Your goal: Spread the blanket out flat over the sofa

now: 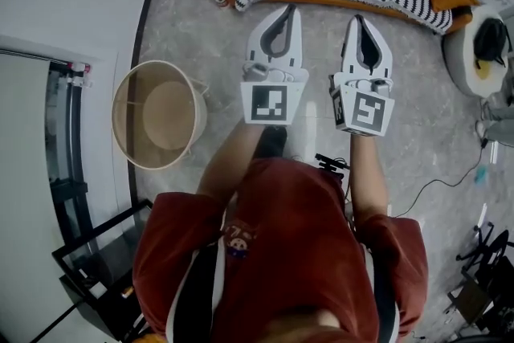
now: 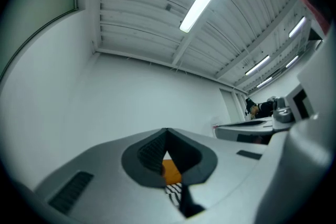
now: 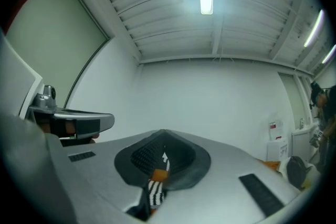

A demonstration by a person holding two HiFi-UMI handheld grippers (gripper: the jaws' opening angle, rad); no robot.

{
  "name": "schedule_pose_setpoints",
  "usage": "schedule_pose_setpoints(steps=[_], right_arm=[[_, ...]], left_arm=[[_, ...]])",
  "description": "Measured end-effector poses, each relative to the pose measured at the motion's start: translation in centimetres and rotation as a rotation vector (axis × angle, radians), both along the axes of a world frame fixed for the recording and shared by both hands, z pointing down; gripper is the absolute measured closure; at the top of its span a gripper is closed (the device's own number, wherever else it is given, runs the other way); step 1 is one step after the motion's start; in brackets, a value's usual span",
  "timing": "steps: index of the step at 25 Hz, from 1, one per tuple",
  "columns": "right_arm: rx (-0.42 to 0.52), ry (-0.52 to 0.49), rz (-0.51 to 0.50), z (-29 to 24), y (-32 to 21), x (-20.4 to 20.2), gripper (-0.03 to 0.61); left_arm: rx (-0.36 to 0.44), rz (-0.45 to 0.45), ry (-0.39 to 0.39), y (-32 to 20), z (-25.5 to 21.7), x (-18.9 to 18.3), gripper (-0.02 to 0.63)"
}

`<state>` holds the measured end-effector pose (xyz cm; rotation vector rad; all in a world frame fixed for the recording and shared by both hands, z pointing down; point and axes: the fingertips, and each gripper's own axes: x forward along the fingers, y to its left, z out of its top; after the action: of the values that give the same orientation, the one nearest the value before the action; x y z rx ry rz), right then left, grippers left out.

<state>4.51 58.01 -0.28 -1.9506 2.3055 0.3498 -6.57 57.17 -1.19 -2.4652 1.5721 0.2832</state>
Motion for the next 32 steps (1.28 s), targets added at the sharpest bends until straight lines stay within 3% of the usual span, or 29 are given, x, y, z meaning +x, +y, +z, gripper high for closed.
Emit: schedule_pose_setpoints(steps=[9,21,32], right_arm=[[-0.004,0.032,-0.015,-0.5,-9.1,-4.8,0.566],[0.014,0.052,0.025,-1.1,-17.4,-7.0,0.566],[0.007,0.030,0.028,0.2,-23.1,-5.1,0.566]], left_arm=[[-0.024,-0.013,0.015,-9.1,0.4,-4.9,0.598],[0.004,0.011,0.041,-17.8,-0.3,-7.6,0.598],[-0.014,0.027,0.019,-23.7,0.8,-5.0,0.598]])
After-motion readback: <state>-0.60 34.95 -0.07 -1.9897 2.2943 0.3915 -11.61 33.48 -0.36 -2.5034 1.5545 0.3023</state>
